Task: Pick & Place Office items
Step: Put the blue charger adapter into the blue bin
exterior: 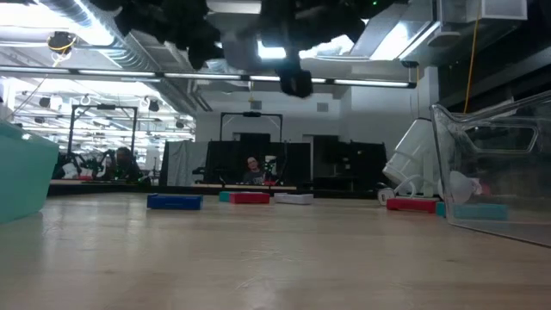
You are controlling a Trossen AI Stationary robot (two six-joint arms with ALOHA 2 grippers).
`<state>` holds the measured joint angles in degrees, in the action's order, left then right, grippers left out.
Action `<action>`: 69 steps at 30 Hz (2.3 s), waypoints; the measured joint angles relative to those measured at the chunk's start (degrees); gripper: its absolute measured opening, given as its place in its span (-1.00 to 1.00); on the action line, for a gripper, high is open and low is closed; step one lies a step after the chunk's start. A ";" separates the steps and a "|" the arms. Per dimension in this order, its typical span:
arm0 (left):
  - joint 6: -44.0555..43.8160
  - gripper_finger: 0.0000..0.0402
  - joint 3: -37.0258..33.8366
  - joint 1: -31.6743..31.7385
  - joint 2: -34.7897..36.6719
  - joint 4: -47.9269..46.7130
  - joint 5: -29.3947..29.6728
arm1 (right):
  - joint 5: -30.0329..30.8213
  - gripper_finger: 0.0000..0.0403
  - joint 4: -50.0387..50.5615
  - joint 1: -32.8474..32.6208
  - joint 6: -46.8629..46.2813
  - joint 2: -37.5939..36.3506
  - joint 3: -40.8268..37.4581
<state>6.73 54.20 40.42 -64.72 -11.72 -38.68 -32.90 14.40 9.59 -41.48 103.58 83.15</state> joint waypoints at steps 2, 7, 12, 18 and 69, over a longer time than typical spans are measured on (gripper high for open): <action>-0.02 0.06 0.67 -0.45 1.29 -0.50 -0.35 | -3.77 0.04 -3.83 0.69 -1.71 -0.46 0.00; 2.94 0.06 3.48 -2.63 4.43 -2.39 -0.48 | -11.17 0.04 -13.59 1.52 -8.77 -0.47 0.00; 6.47 0.06 6.77 -6.48 5.54 -9.03 -3.39 | -15.15 0.04 -16.66 1.69 -11.22 -0.43 0.00; 14.52 0.06 8.70 -13.68 5.52 -18.99 -2.02 | -17.60 0.04 -21.47 1.76 -15.53 -0.43 0.00; 12.76 -0.36 8.81 -21.76 -3.81 -6.87 -5.80 | -20.60 0.04 -23.16 0.76 -16.98 -0.32 -0.07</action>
<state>19.49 63.00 18.65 -68.54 -18.59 -44.48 -53.50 -8.76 10.35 -58.46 103.26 83.09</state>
